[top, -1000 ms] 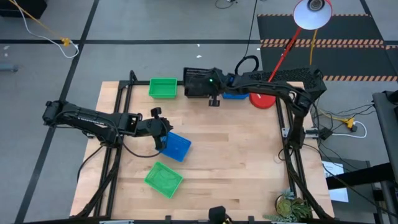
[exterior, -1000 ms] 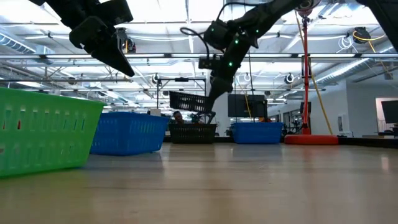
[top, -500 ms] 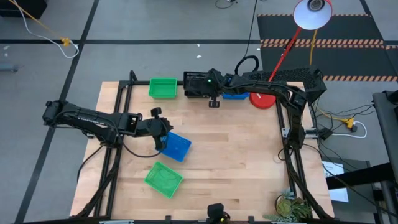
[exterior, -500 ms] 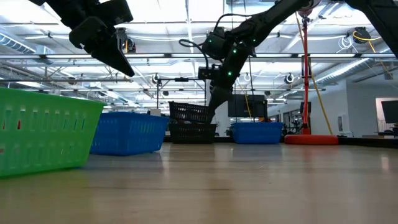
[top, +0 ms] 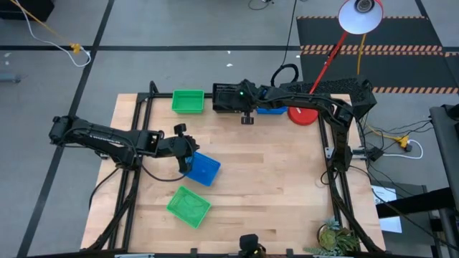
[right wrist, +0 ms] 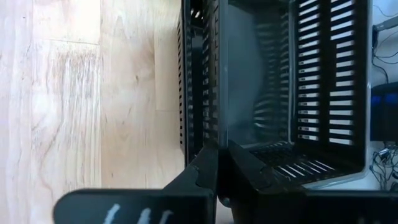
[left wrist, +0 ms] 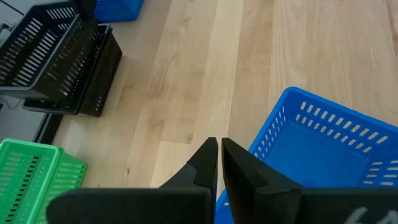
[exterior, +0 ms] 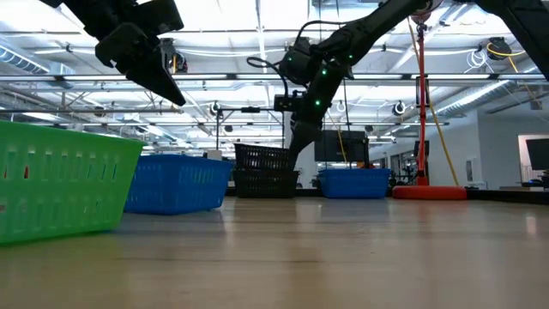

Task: Stack baskets by color
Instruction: Stack the bottom black bin on the stacked black bins, then stack the bottom blue bin on the stacked blue bins

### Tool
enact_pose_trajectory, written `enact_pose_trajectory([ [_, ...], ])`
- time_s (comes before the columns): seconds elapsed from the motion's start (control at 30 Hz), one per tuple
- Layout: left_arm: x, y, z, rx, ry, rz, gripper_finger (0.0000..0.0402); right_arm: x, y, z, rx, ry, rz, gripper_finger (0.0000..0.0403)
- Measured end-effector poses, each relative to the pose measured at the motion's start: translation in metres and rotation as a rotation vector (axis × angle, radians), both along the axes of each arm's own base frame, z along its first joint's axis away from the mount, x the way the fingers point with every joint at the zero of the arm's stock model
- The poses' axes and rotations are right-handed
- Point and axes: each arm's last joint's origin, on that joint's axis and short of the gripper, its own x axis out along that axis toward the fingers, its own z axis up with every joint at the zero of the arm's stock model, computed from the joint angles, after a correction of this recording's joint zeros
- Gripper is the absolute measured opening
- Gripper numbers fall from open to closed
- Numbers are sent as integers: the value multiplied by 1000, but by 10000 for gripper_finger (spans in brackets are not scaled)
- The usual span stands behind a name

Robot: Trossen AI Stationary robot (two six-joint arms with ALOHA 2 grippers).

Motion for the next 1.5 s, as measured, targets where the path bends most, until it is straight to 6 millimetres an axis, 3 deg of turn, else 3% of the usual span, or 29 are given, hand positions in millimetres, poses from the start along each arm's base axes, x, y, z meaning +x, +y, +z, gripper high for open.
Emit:
enact_pose_trajectory([
  [0.47,0,0,0,-9,-5,10,26,0,-1,0,9,-12,-16,45],
  [0.8,0,0,0,-10,-4,10,26,2,5,4,47,-59,-38,100],
  [1.0,0,-1,0,-45,-14,25,26,-2,51,35,132,-86,-60,125],
  [1.2,-1,-15,-11,-158,59,-55,35,-20,118,50,190,-125,10,129],
  [1.37,-7,-34,-20,-110,113,-92,86,-49,170,53,233,-201,89,130],
  [1.5,-14,-47,-21,-119,137,-110,133,-76,201,50,274,-296,149,130],
])
